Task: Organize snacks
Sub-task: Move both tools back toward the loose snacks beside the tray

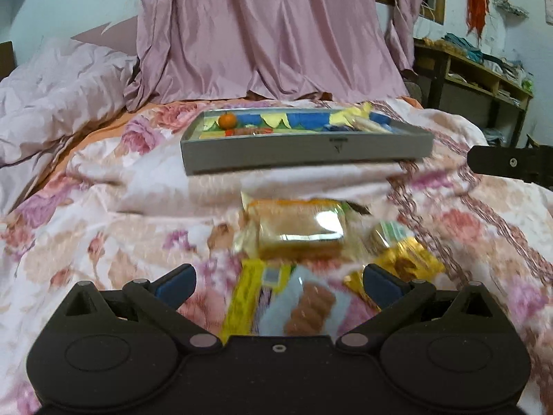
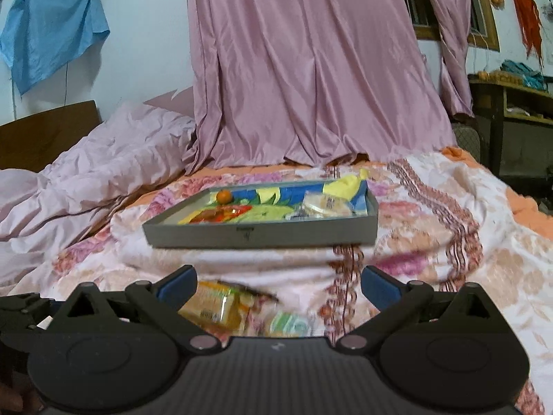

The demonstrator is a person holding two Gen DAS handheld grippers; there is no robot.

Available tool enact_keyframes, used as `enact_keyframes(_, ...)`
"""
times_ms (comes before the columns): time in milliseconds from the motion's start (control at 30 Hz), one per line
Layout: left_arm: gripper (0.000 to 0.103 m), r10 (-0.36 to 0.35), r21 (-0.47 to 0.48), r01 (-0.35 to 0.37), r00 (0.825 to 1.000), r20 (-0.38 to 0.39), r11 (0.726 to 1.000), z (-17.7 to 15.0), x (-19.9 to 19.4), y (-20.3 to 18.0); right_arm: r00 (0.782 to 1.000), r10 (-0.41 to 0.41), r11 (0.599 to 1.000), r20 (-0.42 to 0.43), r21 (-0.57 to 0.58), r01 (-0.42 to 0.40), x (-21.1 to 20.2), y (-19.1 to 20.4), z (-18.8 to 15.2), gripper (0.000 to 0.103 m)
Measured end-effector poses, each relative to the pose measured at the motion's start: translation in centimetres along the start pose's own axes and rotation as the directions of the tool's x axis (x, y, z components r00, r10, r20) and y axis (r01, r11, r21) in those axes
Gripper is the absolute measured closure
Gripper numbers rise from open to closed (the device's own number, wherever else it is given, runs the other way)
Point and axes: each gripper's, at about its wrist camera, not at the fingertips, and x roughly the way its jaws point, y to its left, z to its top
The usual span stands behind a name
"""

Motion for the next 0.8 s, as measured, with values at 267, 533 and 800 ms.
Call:
enact_keyframes(267, 0.001, -0.021, 0.053, 0.022, 0.999, -0.034, 0.998, -3.1, -2.3, -1.8, 0.999, 0.006, 0.998, -0.054, 0.067, -0.002, -2.8, -0.2, -2.1, 0.0)
enact_keyframes(533, 0.001, 0.008, 0.046, -0.003, 0.995, -0.102, 0.999, -3.3, 1.2, -1.9, 0.992, 0.024, 0.994, -0.122, 0.11, -0.01, -1.5, -0.3, -3.0, 0.0)
enact_keyframes(800, 0.001, 0.017, 0.199, -0.001, 0.997, -0.08, 0.98, -1.8, 4.9, -2.8, 0.99, 0.044, 0.988, -0.137, 0.15, -0.024, -1.0, -0.7, -3.1, 0.0)
